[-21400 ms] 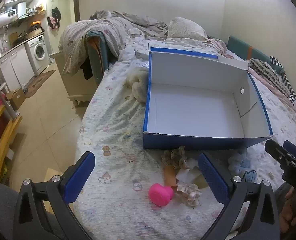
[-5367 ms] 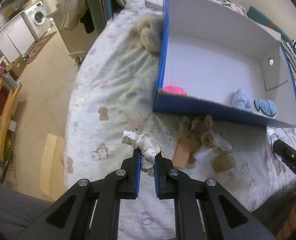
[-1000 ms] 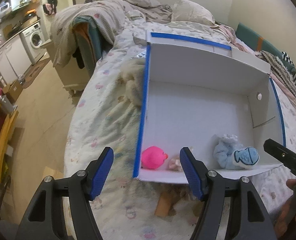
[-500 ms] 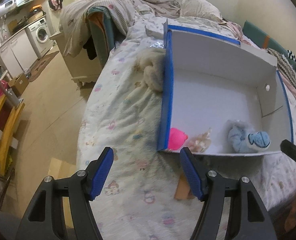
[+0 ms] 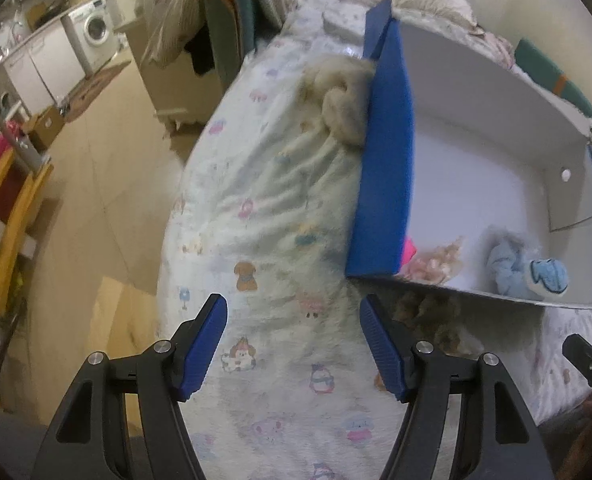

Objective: Organize soft objects
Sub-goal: 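Grasp the peach-coloured piece with the left tool while the right tool grasps the tan piece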

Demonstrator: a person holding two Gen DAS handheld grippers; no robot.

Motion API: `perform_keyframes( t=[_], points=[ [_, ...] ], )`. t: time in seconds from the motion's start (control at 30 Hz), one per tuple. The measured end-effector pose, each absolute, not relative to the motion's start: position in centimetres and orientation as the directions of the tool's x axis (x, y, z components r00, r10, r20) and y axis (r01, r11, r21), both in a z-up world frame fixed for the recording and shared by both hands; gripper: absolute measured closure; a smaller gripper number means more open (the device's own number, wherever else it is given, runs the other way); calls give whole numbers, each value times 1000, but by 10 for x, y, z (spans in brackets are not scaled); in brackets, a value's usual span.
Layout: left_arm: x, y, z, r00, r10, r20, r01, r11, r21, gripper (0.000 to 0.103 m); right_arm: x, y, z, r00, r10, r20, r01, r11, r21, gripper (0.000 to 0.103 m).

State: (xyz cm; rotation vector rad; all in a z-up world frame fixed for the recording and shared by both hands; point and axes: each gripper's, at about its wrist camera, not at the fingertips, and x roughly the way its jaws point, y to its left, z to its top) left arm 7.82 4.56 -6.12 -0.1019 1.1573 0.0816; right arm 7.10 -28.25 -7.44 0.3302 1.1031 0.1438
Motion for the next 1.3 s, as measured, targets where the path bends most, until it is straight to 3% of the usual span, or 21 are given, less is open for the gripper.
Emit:
perform_keyframes(
  t=[0.27,0.4,0.57,0.63,0.67,0.7,0.9,0.93,1.0,1.03,1.3],
  points=[
    [87,21,-100,257,-117,-959,-30,991,-129,39,75,-286,-90,401,277,-873,96,935,341,3],
    [87,-8,-124,157,-158,-975,54,987,-151,61,78,-286,-93,389,279,-878,103,934,343,3],
    [92,-29,-146,98,-147,-984,100,985,-137,69,80,-289,-95,379,283,-881,108,932,346,3],
    [96,-30,-151,91,-139,-986,93,987,-130,79,81,-288,-96,376,286,-881,108,931,348,3],
    [98,-27,-151,91,-163,-982,81,984,-156,93,81,-287,-97,374,287,-882,106,931,348,3],
    [99,-25,-150,93,-172,-981,67,984,-166,96,82,-286,-98,372,288,-882,103,932,347,3],
    [95,-13,-131,144,-203,-968,52,979,-198,99,86,-279,-103,342,355,-870,64,915,398,6],
    [93,-12,-127,158,-201,-967,56,979,-195,99,86,-277,-106,327,384,-863,54,904,423,19],
    [90,-7,-120,179,-197,-964,60,980,-189,99,88,-271,-114,284,435,-854,50,883,466,35],
    [86,-1,-116,190,-196,-962,50,981,-189,99,89,-268,-120,255,444,-859,49,881,470,38],
    [87,33,-99,234,-156,-960,-24,986,-167,99,101,-232,-151,131,396,-909,11,916,401,38]
  ],
)
